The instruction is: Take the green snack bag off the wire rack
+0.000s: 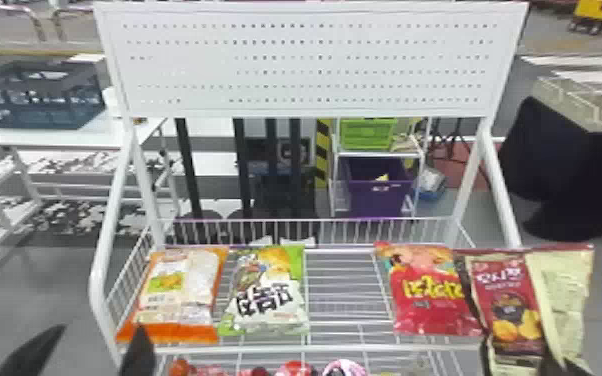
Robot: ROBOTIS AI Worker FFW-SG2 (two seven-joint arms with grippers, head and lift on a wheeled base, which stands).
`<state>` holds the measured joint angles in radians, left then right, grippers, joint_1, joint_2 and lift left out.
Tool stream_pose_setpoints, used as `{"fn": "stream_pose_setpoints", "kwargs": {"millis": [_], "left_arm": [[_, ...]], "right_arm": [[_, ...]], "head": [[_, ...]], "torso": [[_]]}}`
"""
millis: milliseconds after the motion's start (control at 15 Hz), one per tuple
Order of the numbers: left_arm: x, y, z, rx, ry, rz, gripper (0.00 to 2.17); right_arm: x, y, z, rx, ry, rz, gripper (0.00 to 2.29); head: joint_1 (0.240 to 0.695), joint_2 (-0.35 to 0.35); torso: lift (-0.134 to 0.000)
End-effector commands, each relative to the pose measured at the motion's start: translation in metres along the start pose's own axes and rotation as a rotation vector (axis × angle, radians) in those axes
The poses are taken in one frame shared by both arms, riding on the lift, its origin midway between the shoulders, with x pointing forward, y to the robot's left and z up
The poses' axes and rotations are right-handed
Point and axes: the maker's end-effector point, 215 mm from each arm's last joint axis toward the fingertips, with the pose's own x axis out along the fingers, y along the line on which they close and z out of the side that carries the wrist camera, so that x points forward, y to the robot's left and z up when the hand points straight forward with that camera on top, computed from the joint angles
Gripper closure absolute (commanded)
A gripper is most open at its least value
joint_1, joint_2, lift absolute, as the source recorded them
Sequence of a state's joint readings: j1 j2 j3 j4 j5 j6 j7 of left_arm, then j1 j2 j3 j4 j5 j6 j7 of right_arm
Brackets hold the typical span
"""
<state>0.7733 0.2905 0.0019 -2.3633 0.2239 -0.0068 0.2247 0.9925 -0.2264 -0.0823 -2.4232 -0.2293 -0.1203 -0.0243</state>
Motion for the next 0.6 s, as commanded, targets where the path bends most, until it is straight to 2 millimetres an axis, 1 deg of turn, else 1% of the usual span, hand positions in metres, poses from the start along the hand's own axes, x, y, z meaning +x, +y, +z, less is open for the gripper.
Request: {"fn": "stream_pose_setpoints", "kwargs": {"millis": [0, 67, 200, 333, 467, 533], "left_arm": [[0.017, -0.044, -0.026, 0.001, 0.017, -0.063, 0.09], [0.029, -0.065, -0.04, -0.002, 0.028, -0.092, 0.09], [0.057, -0.098, -0.071, -0.002, 0.062, -0.11, 0.09], [0.089, -0.136, -0.088, 0.013, 0.078, -0.143, 0.09], [0.12, -0.157, -0.118, 0.046, 0.14, -0.153, 0.09], [0.136, -0.161, -0.128, 0.043, 0.166, -0.149, 0.09]], "right_arm": [[0.001, 0.003, 0.001, 0.002, -0.004, 0.004, 2.24], [0.001, 0.004, 0.001, 0.004, -0.004, 0.004, 2.24], [0.001, 0.005, 0.001, 0.004, -0.005, 0.005, 2.24], [0.002, 0.007, 0.0, 0.006, -0.004, 0.01, 2.24], [0.003, 0.009, 0.0, 0.008, -0.006, 0.014, 2.24], [0.003, 0.011, -0.001, 0.008, -0.004, 0.017, 2.24]], "head": [[0.499, 0.0], [0.499, 0.0], [0.499, 0.0], [0.499, 0.0], [0.499, 0.0], [0.499, 0.0]], "torso": [[0.0], [0.0], [0.0], [0.0], [0.0], [0.0]]}}
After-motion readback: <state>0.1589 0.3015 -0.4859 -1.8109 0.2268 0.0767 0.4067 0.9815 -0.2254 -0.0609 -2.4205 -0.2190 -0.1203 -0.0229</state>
